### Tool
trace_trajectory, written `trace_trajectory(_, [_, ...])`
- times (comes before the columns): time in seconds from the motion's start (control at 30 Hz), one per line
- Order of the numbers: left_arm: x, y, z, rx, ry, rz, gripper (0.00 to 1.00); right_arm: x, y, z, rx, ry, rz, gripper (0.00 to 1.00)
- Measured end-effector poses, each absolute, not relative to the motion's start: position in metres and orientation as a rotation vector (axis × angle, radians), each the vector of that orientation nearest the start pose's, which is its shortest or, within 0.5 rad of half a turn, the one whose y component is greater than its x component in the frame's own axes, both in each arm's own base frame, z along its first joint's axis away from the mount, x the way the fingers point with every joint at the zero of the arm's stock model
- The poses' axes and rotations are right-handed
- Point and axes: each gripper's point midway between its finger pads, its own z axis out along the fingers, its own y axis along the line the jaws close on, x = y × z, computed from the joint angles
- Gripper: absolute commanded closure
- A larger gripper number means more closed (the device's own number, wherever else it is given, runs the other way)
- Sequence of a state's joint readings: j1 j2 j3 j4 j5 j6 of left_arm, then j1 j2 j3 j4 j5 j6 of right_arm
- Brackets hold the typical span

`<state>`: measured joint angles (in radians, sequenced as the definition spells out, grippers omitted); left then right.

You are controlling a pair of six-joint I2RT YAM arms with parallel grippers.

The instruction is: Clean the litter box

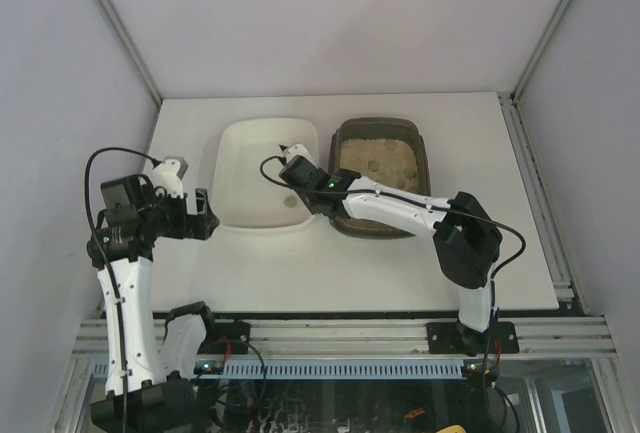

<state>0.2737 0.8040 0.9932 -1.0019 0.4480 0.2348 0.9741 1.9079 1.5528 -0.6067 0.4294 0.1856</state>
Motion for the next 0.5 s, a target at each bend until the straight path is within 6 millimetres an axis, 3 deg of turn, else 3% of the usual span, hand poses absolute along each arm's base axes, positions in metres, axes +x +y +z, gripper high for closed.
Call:
trace_trajectory(0.2, [0.21,-0.013,0.21,0.164,2.29,-0.29,0.0,0.315,0.34,0.117,-0.774,2.276,-0.049,1.0])
trace_trajectory(0.33, [0.211,-0.028,0.211,0.2,2.285,-0.399,0.0,0.314,0.334,0.124,-0.736,2.307,0.017,1.0])
trace_trajectory(0.4, [0.212,-0.04,0.21,0.241,2.292,-0.462,0.0,0.312,0.324,0.134,-0.692,2.332,0.076,1.0])
trace_trajectory(0.5, [0.218,-0.073,0.213,0.379,2.305,-0.562,0.0,0.314,0.289,0.161,-0.555,2.374,0.171,1.0])
